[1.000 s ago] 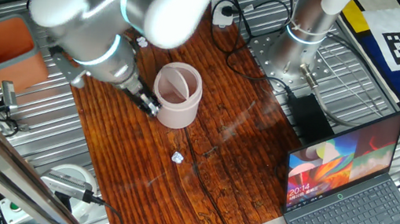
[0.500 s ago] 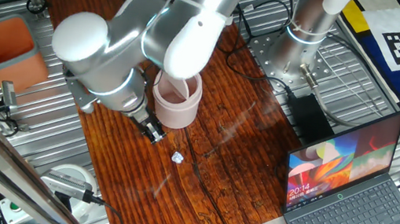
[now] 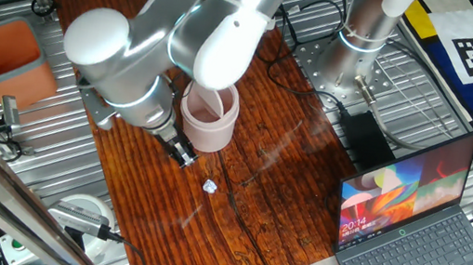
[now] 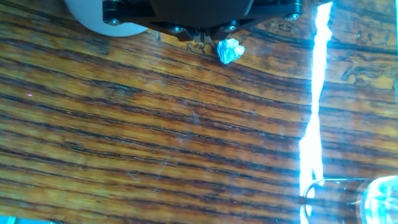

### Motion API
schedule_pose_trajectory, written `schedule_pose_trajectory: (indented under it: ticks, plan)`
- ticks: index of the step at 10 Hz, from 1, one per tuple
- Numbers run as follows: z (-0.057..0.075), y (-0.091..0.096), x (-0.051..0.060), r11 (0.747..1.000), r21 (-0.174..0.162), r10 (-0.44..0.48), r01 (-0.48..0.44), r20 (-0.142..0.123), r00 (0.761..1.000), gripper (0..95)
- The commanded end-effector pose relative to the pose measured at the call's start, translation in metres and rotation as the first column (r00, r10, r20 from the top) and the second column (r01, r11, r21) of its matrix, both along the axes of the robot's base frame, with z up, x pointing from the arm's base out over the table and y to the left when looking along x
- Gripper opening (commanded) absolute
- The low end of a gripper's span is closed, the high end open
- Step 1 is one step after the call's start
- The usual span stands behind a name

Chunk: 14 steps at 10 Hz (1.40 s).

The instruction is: Put the garbage in the trash can

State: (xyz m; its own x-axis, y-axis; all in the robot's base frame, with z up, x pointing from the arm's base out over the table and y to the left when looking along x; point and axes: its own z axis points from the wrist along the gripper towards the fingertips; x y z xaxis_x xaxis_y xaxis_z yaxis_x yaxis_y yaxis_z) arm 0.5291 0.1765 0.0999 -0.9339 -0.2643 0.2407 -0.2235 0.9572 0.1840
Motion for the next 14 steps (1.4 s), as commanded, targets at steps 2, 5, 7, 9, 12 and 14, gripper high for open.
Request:
schedule_pose_trajectory:
  ticks: [2,5,7,9,12,14]
  plan:
    - [0.0,0.0,0.0,0.966,0.01,0.26,-0.26,0.037,0.965,0.0]
    - [0.0,0.0,0.0,0.955,0.031,0.295,-0.296,0.04,0.955,0.0]
    - [0.0,0.0,0.0,0.957,0.032,0.288,-0.289,0.039,0.957,19.0]
    - [-0.007,0.013,-0.005,0.965,0.023,0.261,-0.262,0.044,0.964,38.0]
    - [-0.029,0.036,-0.019,0.967,0.01,0.253,-0.254,0.076,0.965,57.0]
    - [-0.038,0.041,-0.024,0.966,0.004,0.257,-0.259,0.086,0.963,57.0]
